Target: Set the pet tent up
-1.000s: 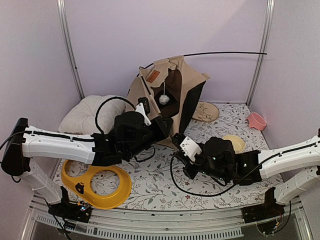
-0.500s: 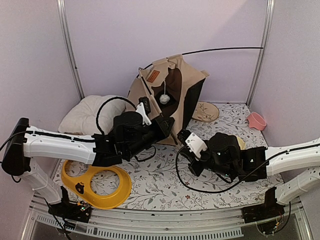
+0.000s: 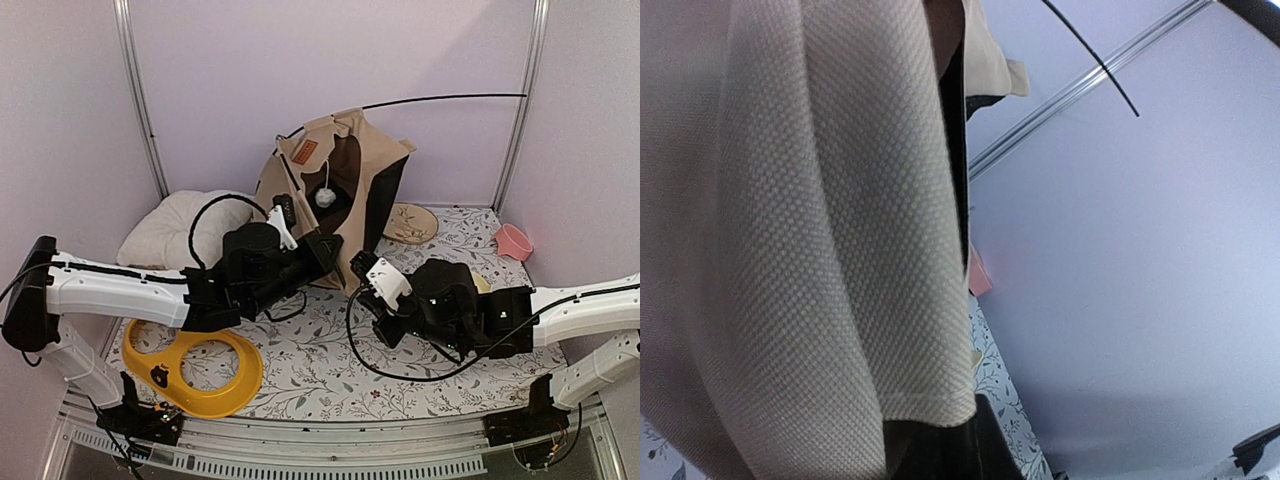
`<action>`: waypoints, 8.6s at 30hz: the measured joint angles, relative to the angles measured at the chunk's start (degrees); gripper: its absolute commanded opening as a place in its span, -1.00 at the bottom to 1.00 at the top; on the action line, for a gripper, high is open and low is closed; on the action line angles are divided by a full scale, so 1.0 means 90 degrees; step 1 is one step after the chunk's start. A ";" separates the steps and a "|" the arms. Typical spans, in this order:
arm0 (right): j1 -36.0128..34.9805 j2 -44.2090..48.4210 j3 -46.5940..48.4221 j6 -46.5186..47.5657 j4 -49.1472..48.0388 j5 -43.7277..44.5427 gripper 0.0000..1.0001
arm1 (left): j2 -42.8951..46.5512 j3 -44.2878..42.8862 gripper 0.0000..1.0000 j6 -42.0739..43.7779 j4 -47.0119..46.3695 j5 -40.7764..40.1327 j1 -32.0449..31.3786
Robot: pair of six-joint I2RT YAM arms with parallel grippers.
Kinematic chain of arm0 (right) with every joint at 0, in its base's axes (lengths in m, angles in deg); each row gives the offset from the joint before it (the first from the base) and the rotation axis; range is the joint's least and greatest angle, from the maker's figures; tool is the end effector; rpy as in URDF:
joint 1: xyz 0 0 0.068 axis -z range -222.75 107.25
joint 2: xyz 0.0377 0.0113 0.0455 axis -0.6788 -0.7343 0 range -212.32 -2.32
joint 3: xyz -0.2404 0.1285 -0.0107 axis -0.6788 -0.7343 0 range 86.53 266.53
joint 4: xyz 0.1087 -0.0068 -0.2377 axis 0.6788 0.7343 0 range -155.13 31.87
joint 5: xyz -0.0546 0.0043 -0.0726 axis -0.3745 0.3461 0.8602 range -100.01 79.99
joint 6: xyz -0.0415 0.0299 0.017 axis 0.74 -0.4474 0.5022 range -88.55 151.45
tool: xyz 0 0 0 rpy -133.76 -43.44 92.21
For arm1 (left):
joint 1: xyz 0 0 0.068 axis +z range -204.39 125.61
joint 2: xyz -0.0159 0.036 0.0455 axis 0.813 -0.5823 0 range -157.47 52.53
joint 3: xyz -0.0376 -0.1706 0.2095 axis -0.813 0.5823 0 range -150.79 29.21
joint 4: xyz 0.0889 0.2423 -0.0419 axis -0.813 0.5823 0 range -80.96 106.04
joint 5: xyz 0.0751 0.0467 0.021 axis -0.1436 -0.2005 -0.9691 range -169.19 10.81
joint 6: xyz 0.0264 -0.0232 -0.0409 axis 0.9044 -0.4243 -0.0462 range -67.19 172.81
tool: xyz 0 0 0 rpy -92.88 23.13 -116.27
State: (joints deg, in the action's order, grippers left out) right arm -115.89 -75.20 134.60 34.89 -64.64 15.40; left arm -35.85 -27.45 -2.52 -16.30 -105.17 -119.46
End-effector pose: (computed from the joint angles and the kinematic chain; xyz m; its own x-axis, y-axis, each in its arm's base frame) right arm 0.0976 0.2691 0.2721 -0.0785 -0.4462 -0.8915 -0.7580 0.6076 -0.2373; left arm 0.1651 -0.3179 0.2878 -0.5463 -0.5789 -0.6053 0.3209 0.5229 -0.7897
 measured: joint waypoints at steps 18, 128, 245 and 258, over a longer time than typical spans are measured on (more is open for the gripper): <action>-0.0359 -0.0029 0.0034 -0.0585 -0.0313 -0.0199 -1.00 | 0.0289 0.0522 -1.00 -0.0219 -0.0051 -0.0124 0.0172; 0.1732 0.0495 0.0007 -0.1588 -0.0614 -0.2739 -1.00 | -0.0554 0.0325 -1.00 0.0357 -0.2293 -0.0114 -0.0163; 0.6217 0.0967 0.2856 0.0165 0.3679 -0.4877 0.47 | 0.2654 -0.1438 -1.00 0.6033 0.5581 0.9078 0.4721; 0.6205 0.1695 0.2025 -0.0291 0.3699 -0.5241 0.40 | 0.2412 -0.0697 -0.39 0.6679 0.4090 0.8590 0.5299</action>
State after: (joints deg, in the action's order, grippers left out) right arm -60.05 -59.94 152.83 32.27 -31.35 -31.77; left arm -14.14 -33.72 57.59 20.50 -27.86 -71.77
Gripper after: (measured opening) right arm 0.704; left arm 0.192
